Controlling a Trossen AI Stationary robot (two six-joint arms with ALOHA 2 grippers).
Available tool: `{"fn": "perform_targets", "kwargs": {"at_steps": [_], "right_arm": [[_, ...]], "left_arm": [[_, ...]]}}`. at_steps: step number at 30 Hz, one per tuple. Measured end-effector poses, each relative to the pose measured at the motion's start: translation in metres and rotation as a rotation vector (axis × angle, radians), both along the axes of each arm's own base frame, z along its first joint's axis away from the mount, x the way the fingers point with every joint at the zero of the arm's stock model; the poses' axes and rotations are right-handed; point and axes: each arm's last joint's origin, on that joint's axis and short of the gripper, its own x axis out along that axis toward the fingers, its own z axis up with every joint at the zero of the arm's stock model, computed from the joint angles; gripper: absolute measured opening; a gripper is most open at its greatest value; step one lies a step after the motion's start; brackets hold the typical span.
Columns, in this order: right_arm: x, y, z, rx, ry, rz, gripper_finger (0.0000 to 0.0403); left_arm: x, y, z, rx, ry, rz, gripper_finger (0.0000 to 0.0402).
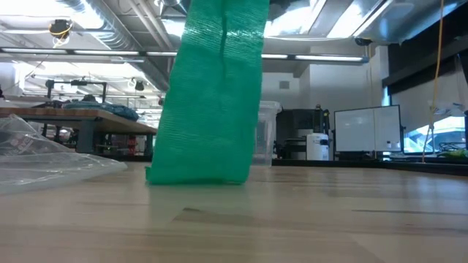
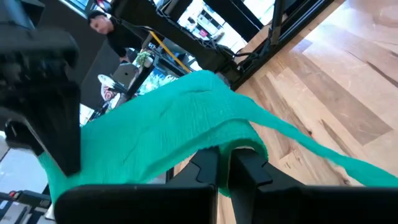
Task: Roll bandage
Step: Roll the green bandage
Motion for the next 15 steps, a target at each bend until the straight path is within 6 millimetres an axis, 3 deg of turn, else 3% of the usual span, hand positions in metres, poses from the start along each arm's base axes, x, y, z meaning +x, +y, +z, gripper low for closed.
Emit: {"fn": "perform_targets", "kwargs": {"at_steps": [4,9,15], "right_arm": [[-0.002,0.006,0.006,0.205,-0.046,0.104,0.0243],[-0.006,0.007,-0.007,0.186,0.092,0.015,0.0243],[-0.022,0.012,-0.007,0.152,0.185,-0.015,0.0243]], "left_arm": [[0.000,0.000,0.000,-0.003,-0.002,0.000,0.0007],[0.000,0.000,0.000,-0.004,-0.002,-0.002,0.0008],[0.000,0.000,0.000,-0.003,-0.001,-0.001,0.0008]]}}
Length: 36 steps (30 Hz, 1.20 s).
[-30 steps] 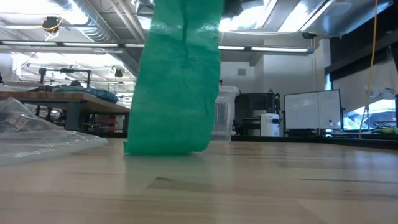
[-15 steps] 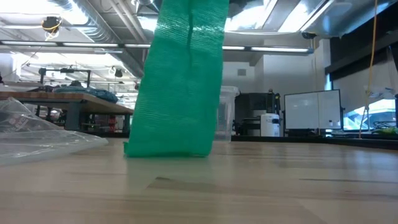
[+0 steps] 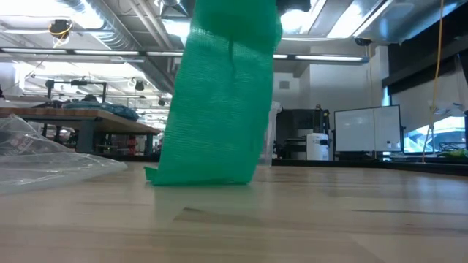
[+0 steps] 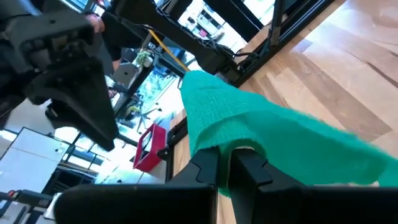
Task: Roll bandage
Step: Roll the green bandage
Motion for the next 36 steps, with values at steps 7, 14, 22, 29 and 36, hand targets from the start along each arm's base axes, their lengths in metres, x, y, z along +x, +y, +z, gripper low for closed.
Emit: {"fn": "perform_targets", "kwargs": {"at_steps": [7,14,22,29,36], "right_arm": [[-0.022,0.055,0.009,-0.145,0.052,0.237,0.0243],[-0.029,0.127,-0.006,-0.364,-0.020,0.398,0.0243],[-0.045,0.153,-0.087,-0.408,-0.182,0.355,0.0243],[-0.053,0.143,-0.198,-0.389,-0.383,0.264,0.0243],[-0.039,0.133,-0.243,-0.388,-0.529,0.220,0.0243]], "left_arm": [[-0.002,-0.004,0.001,0.005,-0.010,0.017,0.0008],[-0.004,-0.006,0.002,0.007,-0.018,0.035,0.0008],[-0.004,-0.006,0.002,0.007,-0.020,0.035,0.0008],[-0.002,-0.004,0.004,0.006,-0.037,0.040,0.0008],[-0.001,-0.002,0.004,-0.001,-0.039,0.053,0.0008]]}}
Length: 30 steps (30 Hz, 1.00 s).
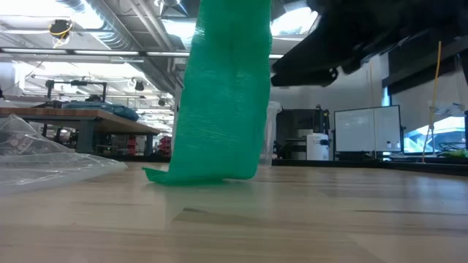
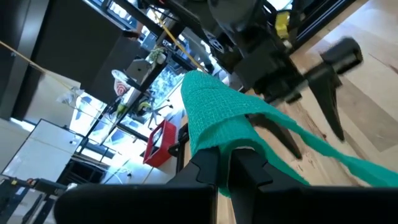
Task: Roll bandage
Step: Roll the green bandage
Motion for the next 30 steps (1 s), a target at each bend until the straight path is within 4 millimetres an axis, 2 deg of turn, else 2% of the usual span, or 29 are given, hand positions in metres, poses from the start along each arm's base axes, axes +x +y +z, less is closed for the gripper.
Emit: {"fn": "perform_targets", "kwargs": {"at_steps": [5,8,11,15,17,19,22,26,30], "right_arm": [[0.013,-0.006,-0.001,0.050,-0.096,0.070,0.0241],[0.015,-0.004,0.007,0.052,-0.178,0.090,0.0217],[0.016,0.001,0.015,0.059,-0.252,0.133,0.0159],[0.020,0.016,0.028,0.032,-0.291,0.223,0.0040],[0.020,0.028,0.043,-0.021,-0.335,0.293,0.0013],[0.018,0.039,0.067,-0.057,-0.391,0.317,0.0020],[0.013,0.047,0.115,-0.140,-0.443,0.329,0.0019],[0.009,0.042,0.177,-0.283,-0.412,0.284,0.0006],[0.007,0.022,0.238,-0.428,-0.384,0.130,0.0020]], "left_arm": [[0.000,0.000,0.000,-0.002,0.000,0.000,0.0008],[0.000,0.000,0.000,-0.003,0.001,0.000,0.0008],[0.000,0.000,0.000,-0.003,0.001,0.000,0.0008],[0.000,0.000,0.000,-0.003,0.002,0.000,0.0008],[0.000,0.000,0.000,-0.003,0.002,0.000,0.0008],[0.000,0.000,0.000,-0.002,0.003,0.000,0.0008],[0.000,0.000,0.000,0.001,0.005,-0.001,0.0008],[0.000,-0.001,-0.001,0.001,0.005,-0.003,0.0008],[0.000,-0.001,-0.001,0.000,0.005,-0.010,0.0008]]}}
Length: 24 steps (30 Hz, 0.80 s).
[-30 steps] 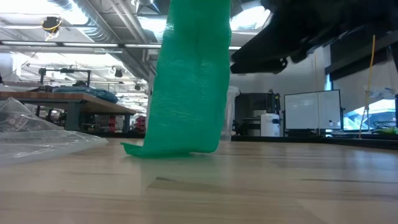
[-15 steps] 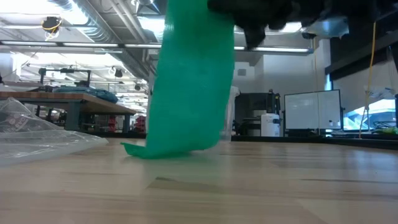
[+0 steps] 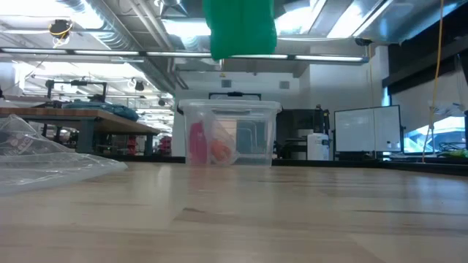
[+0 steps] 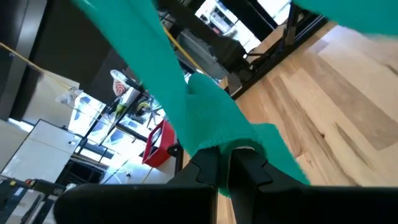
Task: Roll bandage
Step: Roll the green bandage
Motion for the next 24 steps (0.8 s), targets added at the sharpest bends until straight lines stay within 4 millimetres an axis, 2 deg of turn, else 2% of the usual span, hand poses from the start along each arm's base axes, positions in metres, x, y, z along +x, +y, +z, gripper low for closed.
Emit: {"fn": "perform_targets", "kwargs": {"at_steps": [3,7,10,12,14,17,20,24], "right_arm": [[-0.004,-0.023,0.042,-0.051,-0.024,-0.131,0.0019],[-0.014,-0.065,0.093,-0.017,-0.125,-0.296,0.0006],[-0.024,-0.097,0.119,0.035,-0.187,-0.409,0.0006],[-0.028,-0.117,0.125,0.066,-0.199,-0.473,0.0012],[-0.028,-0.134,0.122,0.084,-0.169,-0.533,0.0014],[-0.024,-0.157,0.107,0.121,-0.061,-0.593,0.0015],[-0.019,-0.174,0.084,0.175,0.064,-0.602,0.0016],[-0.007,-0.187,0.046,0.254,0.201,-0.570,0.0016]], "left_arm": [[0.000,-0.001,0.000,-0.005,0.004,-0.028,0.0008],[0.000,-0.002,-0.002,0.003,0.026,-0.058,0.0008],[0.000,-0.002,-0.004,0.007,0.044,-0.076,0.0008],[0.000,-0.003,-0.005,0.003,0.056,-0.109,0.0008],[0.000,-0.004,-0.006,0.000,0.066,-0.141,0.0008],[-0.001,-0.008,-0.006,-0.005,0.068,-0.188,0.0008],[-0.004,-0.014,-0.003,0.011,0.049,-0.221,0.0008],[-0.011,-0.024,0.008,0.004,-0.030,-0.287,0.0008]]}}
